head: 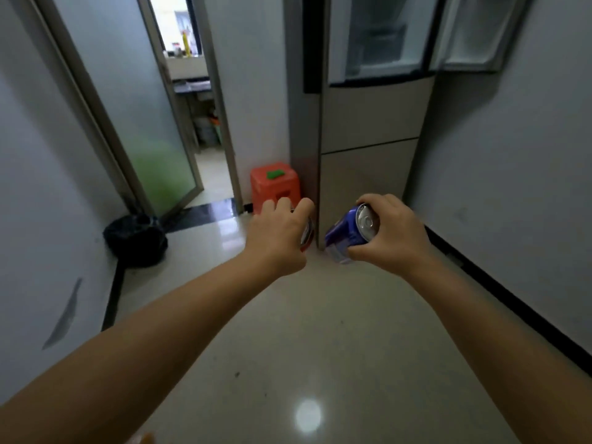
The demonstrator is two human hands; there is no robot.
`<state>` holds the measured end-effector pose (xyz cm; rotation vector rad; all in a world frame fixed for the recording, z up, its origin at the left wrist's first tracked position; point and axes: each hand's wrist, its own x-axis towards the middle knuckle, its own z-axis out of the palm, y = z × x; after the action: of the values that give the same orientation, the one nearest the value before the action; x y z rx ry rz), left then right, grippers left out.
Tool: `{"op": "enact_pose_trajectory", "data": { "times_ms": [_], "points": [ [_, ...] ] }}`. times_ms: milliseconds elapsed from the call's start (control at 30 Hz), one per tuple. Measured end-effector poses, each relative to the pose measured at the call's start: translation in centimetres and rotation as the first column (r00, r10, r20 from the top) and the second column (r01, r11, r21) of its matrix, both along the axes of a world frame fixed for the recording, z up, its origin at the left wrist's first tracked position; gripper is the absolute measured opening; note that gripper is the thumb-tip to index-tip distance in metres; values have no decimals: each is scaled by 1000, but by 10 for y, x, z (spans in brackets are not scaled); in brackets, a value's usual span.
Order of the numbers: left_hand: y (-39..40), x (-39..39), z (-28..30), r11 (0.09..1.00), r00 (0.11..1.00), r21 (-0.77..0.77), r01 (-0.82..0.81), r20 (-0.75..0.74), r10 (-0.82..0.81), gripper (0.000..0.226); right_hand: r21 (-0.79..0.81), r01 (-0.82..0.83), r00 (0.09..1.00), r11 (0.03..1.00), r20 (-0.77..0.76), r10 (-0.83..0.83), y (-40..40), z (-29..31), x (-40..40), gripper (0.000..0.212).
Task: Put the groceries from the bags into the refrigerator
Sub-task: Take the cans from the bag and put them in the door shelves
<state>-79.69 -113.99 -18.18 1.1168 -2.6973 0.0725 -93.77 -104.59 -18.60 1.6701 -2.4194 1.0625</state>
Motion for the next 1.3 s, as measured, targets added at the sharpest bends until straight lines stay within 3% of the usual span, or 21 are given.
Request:
{"op": "enact_pose_trajectory", "data": {
  "times_ms": [167, 367, 667, 967, 1100, 1300],
  "points": [
    [-7, -135, 61, 998, 994, -57, 12, -104, -18, 68, -85, 5, 999, 996, -51, -9, 2, 59, -135, 66],
    [-31, -256, 112, 975, 992, -223, 0, -124, -28, 67, -235, -33, 995, 972, -95, 11, -26, 118, -258, 66],
    [-159, -389, 159, 908, 964, -408, -98, -265, -15, 67, -426, -61, 992, 903, -125, 8, -153, 165, -413, 67],
    [-315, -508, 198, 943, 901, -296, -152, -435, 8, 68, -509, -110, 993, 854, -93, 72, -307, 204, -545, 69],
    [-371, -549, 193, 932, 873, -301, -203, -487, 33, 65, -549, -190, 980, 814, -150, 127, -377, 207, -597, 70],
    [-447, -605, 190, 871, 813, -299, -390, -556, 173, 62, -536, -415, 908, 735, -194, 372, -503, 209, -658, 68]
  ]
}}
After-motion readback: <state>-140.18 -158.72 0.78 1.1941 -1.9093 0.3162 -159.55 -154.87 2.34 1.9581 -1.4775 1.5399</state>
